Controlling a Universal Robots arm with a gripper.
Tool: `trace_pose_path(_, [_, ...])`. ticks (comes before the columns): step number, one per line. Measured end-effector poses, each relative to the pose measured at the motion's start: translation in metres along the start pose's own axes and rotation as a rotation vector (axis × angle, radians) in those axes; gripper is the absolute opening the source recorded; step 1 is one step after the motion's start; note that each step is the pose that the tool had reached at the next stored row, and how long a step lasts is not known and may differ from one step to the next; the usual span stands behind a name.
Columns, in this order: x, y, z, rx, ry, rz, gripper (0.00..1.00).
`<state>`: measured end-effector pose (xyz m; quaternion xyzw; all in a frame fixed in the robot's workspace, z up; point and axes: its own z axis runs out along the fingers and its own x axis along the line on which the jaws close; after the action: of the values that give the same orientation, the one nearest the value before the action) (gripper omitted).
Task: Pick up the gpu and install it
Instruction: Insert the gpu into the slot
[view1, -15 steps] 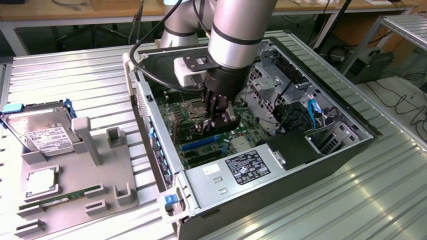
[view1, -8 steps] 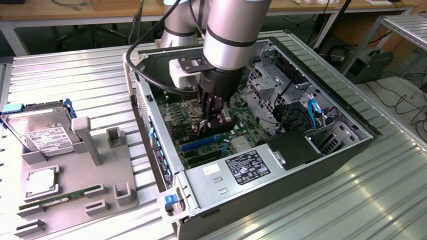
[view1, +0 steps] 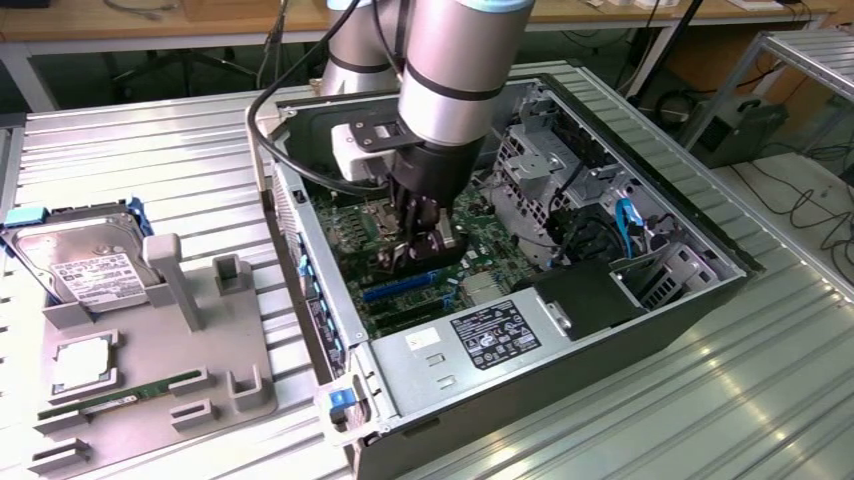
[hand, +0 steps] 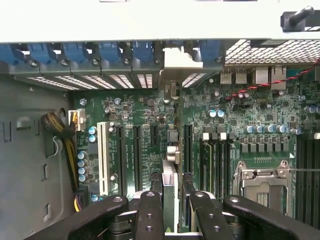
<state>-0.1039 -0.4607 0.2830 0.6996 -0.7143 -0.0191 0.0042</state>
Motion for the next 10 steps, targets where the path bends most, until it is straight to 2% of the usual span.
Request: trace_pose_path(10, [0.0002, 0.0015, 0.0056, -0.0001, 0.0002, 0.000, 0.26])
